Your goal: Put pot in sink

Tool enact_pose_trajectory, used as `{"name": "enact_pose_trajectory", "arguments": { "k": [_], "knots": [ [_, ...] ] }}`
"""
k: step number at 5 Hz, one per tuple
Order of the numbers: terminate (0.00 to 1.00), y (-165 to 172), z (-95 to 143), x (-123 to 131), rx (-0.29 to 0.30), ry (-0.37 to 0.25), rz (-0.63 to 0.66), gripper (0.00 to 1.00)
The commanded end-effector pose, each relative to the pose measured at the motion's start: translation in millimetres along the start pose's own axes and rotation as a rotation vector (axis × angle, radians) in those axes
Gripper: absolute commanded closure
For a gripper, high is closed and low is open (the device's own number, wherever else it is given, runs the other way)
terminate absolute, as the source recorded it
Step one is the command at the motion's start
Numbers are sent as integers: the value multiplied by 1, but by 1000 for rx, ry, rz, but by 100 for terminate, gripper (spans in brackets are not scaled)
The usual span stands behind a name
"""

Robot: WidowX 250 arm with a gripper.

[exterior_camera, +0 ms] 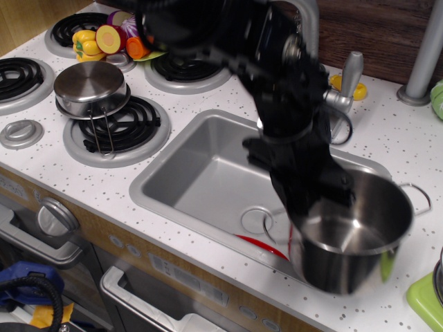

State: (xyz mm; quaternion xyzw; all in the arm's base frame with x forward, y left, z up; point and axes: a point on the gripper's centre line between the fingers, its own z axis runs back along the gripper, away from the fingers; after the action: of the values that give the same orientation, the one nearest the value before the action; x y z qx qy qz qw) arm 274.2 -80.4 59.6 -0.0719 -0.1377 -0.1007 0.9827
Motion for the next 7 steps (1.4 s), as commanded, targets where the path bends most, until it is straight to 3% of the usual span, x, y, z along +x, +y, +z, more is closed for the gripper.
{"name": "enact_pose_trajectory", "arguments": {
  "k": [1,3,4,5,6,7],
  "knots": [
    [0,45,31,50,121,-51,-172,100],
    [0,102,18,77,208,-111,-433,100],
    [0,124,-1,69,172,-111,-476,100],
    [0,133,-17,58,196,-112,-505,100],
    [0,134,-31,47,206,-129,-493,0],
    [0,134,-31,47,206,-129,-493,0]
  ]
}}
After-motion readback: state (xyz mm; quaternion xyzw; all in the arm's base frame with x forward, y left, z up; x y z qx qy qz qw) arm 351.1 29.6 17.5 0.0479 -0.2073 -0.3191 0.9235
